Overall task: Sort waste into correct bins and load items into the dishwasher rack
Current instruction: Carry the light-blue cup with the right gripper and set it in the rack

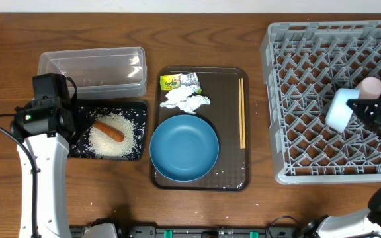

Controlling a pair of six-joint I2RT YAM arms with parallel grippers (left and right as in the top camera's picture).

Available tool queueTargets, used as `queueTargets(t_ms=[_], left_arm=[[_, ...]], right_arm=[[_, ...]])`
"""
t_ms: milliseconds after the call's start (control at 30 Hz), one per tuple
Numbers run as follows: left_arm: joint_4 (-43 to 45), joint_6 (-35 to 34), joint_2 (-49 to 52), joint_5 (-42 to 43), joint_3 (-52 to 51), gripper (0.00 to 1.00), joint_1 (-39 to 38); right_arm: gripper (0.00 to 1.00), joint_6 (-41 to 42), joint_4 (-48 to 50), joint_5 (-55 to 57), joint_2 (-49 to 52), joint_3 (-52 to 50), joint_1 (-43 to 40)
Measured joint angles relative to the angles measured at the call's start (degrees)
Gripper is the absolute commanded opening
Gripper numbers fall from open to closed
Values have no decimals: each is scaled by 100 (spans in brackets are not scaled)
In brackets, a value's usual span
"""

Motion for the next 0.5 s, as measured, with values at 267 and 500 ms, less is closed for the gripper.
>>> queueTargets(t_ms=[267,500], left_arm=[[2,0,0,0,0,98,0],[2,0,0,0,0,98,0]], right_arm=[[1,-181,87,-289,0,-4,116],[1,-203,680,-374,0,-424,356]])
